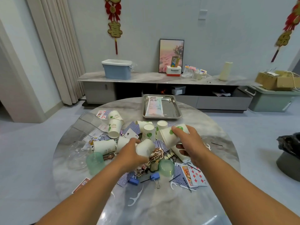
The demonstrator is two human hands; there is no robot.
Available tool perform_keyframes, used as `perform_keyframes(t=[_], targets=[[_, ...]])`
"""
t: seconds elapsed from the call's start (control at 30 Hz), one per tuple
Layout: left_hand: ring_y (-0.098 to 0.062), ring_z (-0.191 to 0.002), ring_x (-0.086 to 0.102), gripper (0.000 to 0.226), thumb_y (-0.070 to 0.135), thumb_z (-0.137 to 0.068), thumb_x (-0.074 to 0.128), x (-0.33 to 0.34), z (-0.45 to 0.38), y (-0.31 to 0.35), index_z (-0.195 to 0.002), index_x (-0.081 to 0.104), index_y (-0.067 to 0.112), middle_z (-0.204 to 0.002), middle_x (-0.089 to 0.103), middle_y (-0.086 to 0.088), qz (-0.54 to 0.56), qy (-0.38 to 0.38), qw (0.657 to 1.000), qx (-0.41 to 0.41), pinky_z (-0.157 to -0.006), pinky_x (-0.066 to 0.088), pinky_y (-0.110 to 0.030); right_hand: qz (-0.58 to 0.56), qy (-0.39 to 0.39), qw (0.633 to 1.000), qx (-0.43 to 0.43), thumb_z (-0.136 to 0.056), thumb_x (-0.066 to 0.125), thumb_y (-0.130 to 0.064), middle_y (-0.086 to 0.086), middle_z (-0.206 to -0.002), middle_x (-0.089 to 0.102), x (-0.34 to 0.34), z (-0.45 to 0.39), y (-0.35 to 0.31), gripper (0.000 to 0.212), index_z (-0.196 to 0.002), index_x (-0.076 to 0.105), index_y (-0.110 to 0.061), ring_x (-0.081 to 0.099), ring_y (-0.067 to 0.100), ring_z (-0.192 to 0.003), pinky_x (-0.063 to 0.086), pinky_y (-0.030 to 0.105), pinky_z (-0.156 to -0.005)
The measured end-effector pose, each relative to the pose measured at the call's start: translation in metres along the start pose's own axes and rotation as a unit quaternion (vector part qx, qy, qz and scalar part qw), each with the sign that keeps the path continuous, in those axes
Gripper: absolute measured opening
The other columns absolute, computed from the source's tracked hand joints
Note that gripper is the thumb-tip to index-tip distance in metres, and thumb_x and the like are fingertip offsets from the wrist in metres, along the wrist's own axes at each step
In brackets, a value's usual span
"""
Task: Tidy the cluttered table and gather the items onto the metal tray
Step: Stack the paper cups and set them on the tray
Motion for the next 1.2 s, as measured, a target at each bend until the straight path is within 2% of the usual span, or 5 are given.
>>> perform_keyframes(t=[0.43,0.53,0.77,0.93,1.2], targets=[[-0.027,-0.130,0.056,0.073,0.070,-0.090,0.047,-0.001,0.006,0.039,-0.154,0.026,0.041,-0.150,0.050,0.000,0.390,-0.037,0.920,0.011,-0.110,0.042,-0.052,-0.065,-0.123,0.989,0.055,-0.095,0.065,-0.045,0.015,-0.107,0.068,0.074,0.016,0.014,0.045,-0.128,0.044,-0.024,0.064,0.017,-0.066,0.053,0.030,-0.057],[-0.030,-0.110,0.070,0.073,0.061,-0.085,0.067,0.000,0.002,0.036,-0.147,0.038,0.036,-0.134,0.064,-0.007,0.466,-0.034,0.883,-0.031,-0.090,0.057,-0.046,-0.052,-0.144,0.985,0.076,-0.100,0.051,-0.055,0.014,-0.113,0.067,0.090,0.021,0.018,0.046,-0.132,0.046,-0.023,0.070,0.021,-0.076,0.057,0.035,-0.063],[-0.035,-0.099,0.069,0.055,0.040,-0.083,0.080,-0.037,-0.016,0.007,-0.127,0.054,0.020,-0.118,0.067,-0.017,0.472,0.059,0.872,-0.117,-0.076,0.062,-0.044,0.365,0.093,0.925,-0.044,-0.093,0.058,-0.058,0.004,-0.131,0.063,0.009,-0.028,0.014,0.055,-0.136,0.055,-0.024,0.057,0.026,-0.116,0.047,0.039,-0.094],[-0.032,-0.096,0.069,0.043,0.045,-0.091,0.071,-0.030,-0.020,0.003,-0.120,0.057,0.016,-0.114,0.069,-0.017,0.471,0.031,0.872,-0.128,-0.081,0.061,-0.045,0.542,0.039,0.837,0.062,-0.077,0.075,-0.043,0.005,-0.129,0.061,-0.015,-0.042,0.064,0.077,-0.143,0.039,-0.029,0.055,0.032,-0.121,0.042,0.042,-0.099],[-0.030,-0.084,0.070,0.049,0.061,-0.094,0.057,-0.045,-0.025,-0.013,-0.113,0.059,0.016,-0.104,0.072,-0.014,0.464,0.095,0.867,-0.154,-0.057,0.058,-0.036,0.208,-0.053,0.976,-0.028,-0.087,0.072,-0.027,0.005,-0.116,0.062,0.006,-0.054,0.026,0.052,-0.135,0.055,-0.017,0.071,0.024,-0.086,0.061,0.032,-0.069]])
Point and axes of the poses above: each hand's wrist, its own z-axis away from the middle knuckle, its own x-axis out of the palm, y = z × x, the point moved 6 cm from there along -z, towards the middle knuckle
